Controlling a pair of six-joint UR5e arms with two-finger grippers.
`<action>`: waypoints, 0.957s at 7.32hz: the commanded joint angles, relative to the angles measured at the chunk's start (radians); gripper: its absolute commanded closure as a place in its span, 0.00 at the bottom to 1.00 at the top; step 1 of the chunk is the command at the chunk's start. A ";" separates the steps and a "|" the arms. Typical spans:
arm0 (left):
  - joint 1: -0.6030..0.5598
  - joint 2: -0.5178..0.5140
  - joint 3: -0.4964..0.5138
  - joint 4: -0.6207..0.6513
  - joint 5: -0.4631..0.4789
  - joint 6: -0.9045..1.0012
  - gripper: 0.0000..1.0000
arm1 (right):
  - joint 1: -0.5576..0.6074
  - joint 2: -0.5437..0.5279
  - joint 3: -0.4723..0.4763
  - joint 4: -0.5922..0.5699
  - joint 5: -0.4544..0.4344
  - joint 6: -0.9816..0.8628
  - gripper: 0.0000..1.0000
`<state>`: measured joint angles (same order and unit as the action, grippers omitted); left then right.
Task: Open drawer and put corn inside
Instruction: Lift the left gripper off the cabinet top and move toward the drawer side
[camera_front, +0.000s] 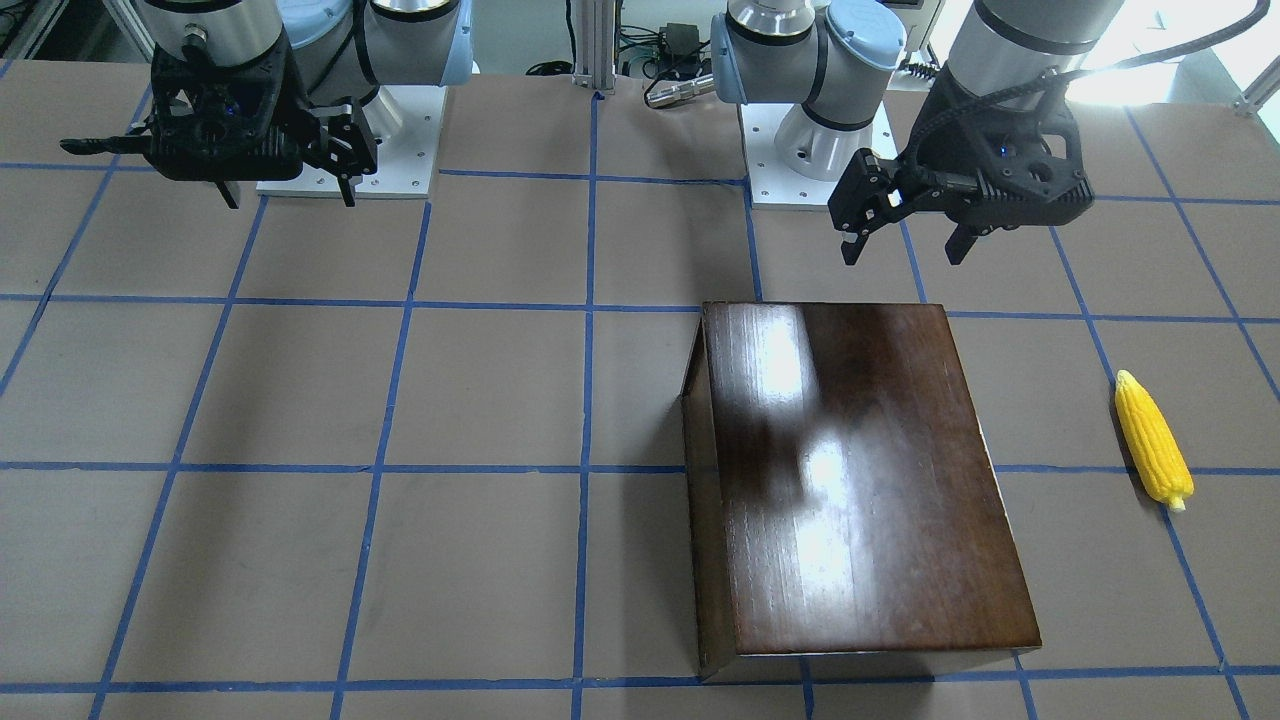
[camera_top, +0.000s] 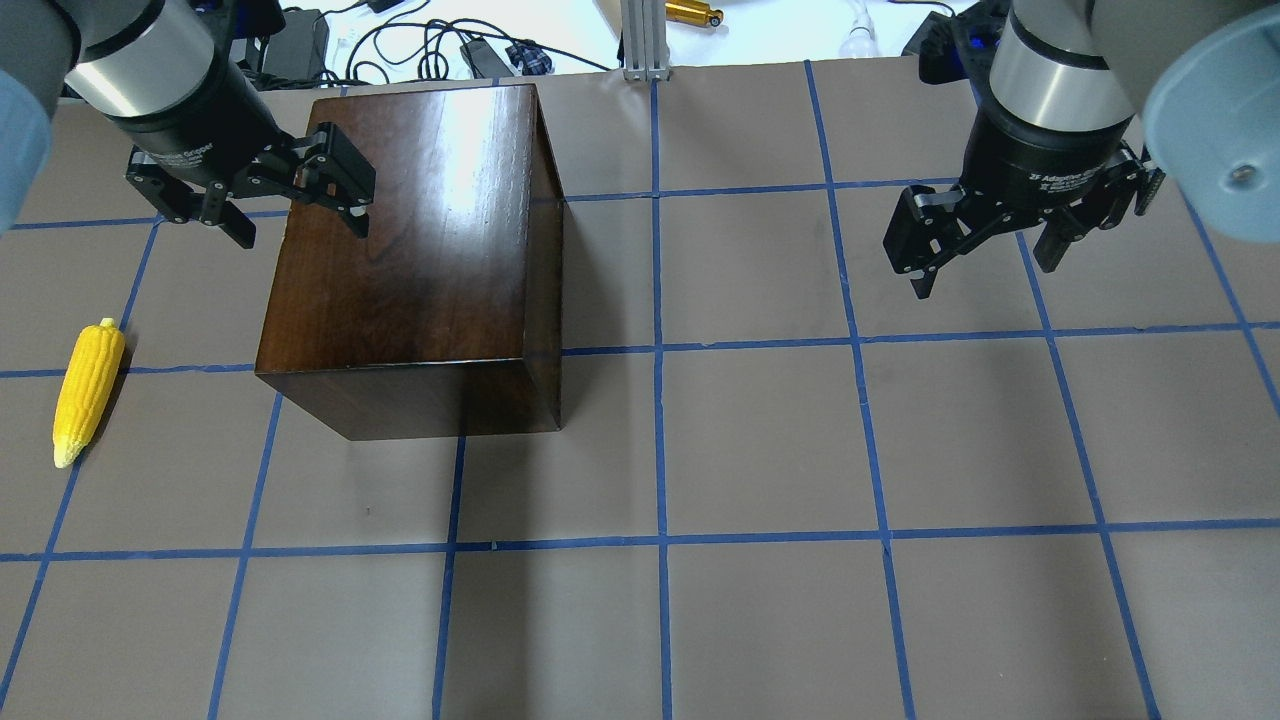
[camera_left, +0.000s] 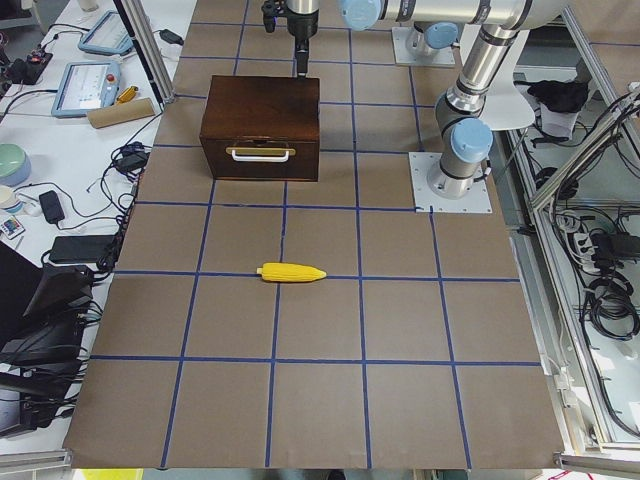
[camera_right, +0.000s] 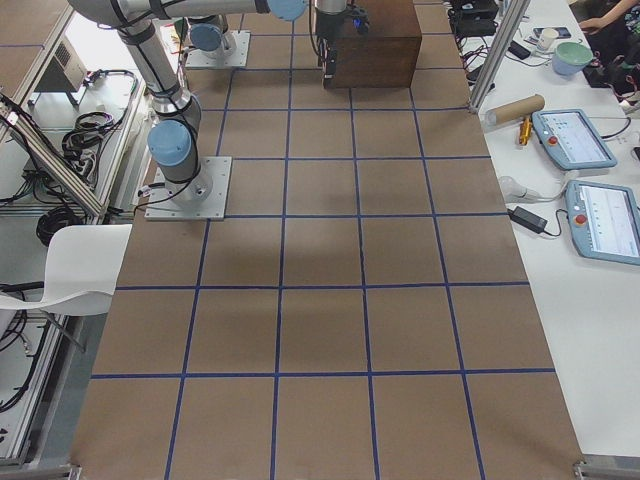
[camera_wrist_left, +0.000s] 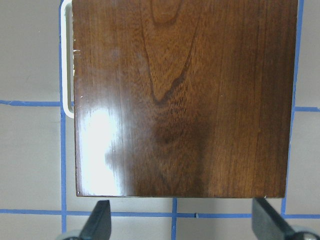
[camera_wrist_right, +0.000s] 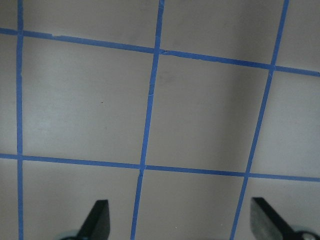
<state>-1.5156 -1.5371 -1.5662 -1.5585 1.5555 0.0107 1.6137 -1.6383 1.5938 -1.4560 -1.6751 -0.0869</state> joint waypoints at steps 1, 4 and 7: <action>0.000 0.000 0.000 0.000 0.000 0.000 0.00 | 0.000 0.000 0.000 -0.001 0.000 0.001 0.00; 0.000 0.000 0.000 0.000 0.000 0.000 0.00 | 0.000 0.000 0.000 -0.001 0.000 -0.001 0.00; 0.000 0.000 0.000 -0.003 -0.003 0.000 0.00 | 0.000 0.000 0.000 -0.001 0.000 -0.001 0.00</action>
<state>-1.5156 -1.5370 -1.5662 -1.5603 1.5540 0.0107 1.6137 -1.6383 1.5938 -1.4573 -1.6751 -0.0871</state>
